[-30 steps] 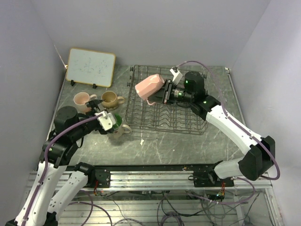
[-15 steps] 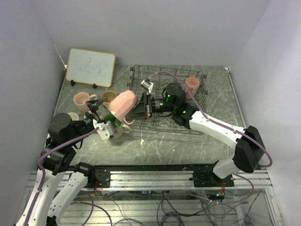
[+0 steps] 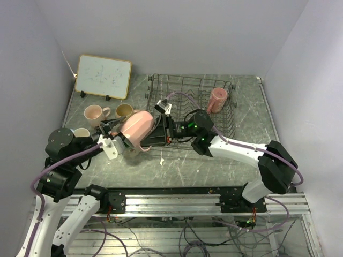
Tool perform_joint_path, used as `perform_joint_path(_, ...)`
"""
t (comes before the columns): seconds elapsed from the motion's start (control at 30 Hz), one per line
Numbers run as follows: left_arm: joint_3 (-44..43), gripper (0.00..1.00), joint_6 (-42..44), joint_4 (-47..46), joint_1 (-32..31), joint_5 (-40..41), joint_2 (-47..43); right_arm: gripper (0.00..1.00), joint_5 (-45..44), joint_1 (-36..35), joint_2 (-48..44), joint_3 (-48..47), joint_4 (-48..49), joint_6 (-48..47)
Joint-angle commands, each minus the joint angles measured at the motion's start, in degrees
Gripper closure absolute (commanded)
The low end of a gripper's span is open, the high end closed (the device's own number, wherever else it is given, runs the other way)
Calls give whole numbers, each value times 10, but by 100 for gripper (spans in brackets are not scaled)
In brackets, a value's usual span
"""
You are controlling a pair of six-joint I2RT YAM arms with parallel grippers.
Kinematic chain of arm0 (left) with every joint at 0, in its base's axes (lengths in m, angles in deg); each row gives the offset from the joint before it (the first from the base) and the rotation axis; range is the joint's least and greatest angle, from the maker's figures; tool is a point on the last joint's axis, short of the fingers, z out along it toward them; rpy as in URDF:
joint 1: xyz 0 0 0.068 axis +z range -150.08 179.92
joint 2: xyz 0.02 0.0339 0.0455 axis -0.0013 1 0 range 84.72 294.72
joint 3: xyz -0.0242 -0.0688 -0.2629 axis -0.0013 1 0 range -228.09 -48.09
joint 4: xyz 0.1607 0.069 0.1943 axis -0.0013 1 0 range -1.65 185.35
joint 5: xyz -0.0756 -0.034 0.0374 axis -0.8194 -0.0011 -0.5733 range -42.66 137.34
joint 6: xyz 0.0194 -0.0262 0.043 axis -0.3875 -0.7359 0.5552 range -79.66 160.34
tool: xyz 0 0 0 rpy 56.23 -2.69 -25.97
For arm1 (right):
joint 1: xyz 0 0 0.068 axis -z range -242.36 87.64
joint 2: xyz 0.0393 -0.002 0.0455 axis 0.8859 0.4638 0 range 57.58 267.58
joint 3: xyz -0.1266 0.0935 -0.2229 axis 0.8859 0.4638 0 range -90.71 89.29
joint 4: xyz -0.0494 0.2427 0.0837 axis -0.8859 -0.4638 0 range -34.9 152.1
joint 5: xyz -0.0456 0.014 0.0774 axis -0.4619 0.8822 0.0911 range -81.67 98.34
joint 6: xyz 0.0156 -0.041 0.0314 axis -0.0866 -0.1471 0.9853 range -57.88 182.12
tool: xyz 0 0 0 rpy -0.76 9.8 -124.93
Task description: Unload the cups from the dish rack
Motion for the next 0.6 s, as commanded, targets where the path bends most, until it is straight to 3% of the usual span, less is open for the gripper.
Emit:
perform_joint_path(0.0, -29, 51, -104, -16, -3, -40, 11, 100, -12, -16, 0, -5, 158, 48)
perform_joint_path(0.1, -37, 51, -130, 3, -3, -51, 22, 100, -16, -22, 13, -15, 195, 73)
perform_joint_path(0.2, -31, 52, -147, -9, -3, -44, 19, 100, -11, -26, 12, -35, 146, 45)
perform_joint_path(0.3, -26, 67, -170, -29, -3, -47, 19, 100, -22, -28, 4, -44, 87, 6)
perform_joint_path(0.4, -26, 92, -186, -42, -3, -45, 34, 81, -15, -22, 13, -43, 82, 12)
perform_joint_path(0.47, -28, 93, -180, -26, -3, -34, 57, 64, -10, -4, 14, -39, 58, 12)
perform_joint_path(0.57, -52, 93, -164, 49, -3, -15, 118, 46, -13, 53, -5, -27, -22, -15)
